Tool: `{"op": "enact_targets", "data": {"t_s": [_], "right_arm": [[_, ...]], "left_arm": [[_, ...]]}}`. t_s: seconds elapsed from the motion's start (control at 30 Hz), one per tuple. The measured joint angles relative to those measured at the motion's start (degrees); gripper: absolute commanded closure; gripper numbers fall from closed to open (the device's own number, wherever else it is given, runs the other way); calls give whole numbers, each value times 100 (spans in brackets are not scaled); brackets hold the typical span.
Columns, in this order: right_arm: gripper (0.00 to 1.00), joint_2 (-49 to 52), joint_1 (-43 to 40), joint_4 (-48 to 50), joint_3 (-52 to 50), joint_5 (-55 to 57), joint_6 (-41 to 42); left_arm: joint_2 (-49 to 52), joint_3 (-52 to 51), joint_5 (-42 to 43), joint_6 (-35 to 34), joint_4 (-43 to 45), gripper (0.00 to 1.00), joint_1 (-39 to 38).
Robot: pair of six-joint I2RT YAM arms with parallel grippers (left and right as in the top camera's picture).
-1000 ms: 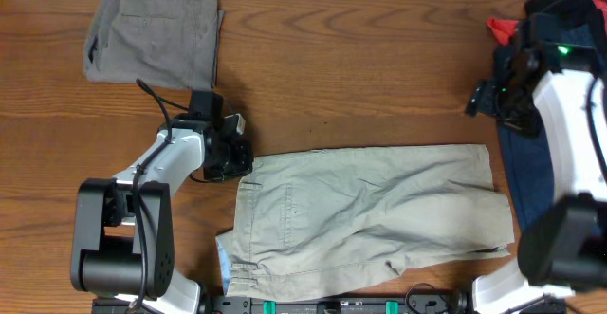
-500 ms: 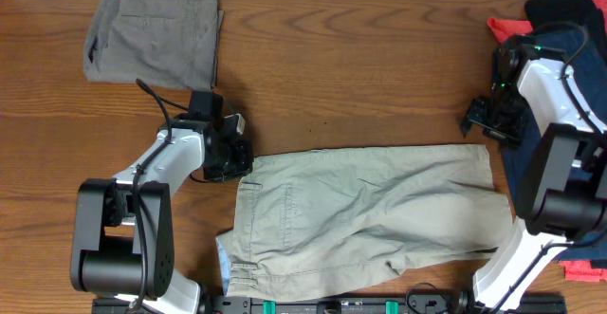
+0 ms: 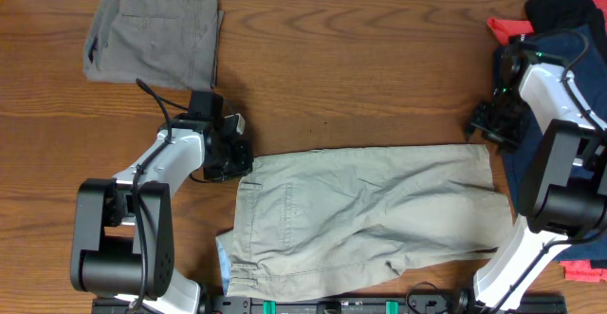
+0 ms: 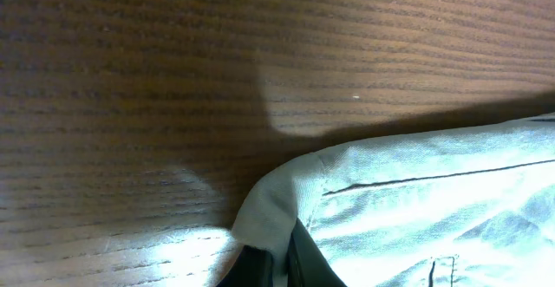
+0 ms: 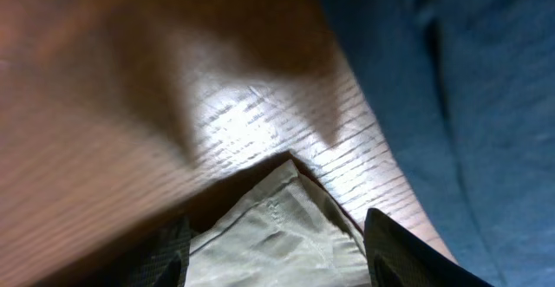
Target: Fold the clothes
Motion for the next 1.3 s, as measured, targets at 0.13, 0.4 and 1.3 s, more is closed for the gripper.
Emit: {"op": "enact_targets", "data": {"t_s": [0.13, 0.4, 1.3], "right_arm": [[38, 0, 0, 160, -391, -76, 20], [75, -63, 0, 391, -505, -271, 63], [99, -997, -146, -1971, 2291, -474, 175]], "left_arm": [[0, 0, 0, 0, 0, 94, 0], [0, 0, 0, 2, 0, 94, 0], [-3128, 2415, 151, -15, -2461, 94, -44]]}}
